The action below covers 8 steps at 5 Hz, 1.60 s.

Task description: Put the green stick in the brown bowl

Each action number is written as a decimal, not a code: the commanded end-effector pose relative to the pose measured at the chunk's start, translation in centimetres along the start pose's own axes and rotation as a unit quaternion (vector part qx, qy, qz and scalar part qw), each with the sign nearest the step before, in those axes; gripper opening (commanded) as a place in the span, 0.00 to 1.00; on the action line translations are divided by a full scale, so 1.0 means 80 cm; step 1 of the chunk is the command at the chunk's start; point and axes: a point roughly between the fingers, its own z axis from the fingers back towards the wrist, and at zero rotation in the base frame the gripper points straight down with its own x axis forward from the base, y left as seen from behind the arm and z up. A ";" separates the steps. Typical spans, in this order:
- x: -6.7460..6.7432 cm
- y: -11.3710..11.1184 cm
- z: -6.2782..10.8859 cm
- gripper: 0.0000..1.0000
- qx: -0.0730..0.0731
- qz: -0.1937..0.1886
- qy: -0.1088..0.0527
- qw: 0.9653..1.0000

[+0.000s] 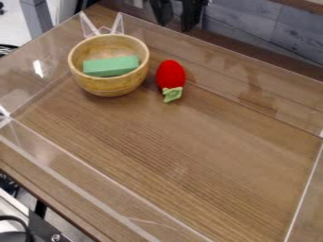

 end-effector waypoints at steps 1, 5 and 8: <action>0.009 0.017 0.030 0.00 0.011 -0.018 -0.023 1.000; 0.019 0.053 -0.003 0.00 0.025 -0.041 -0.008 0.999; 0.010 0.072 -0.056 0.00 0.030 -0.016 0.004 0.999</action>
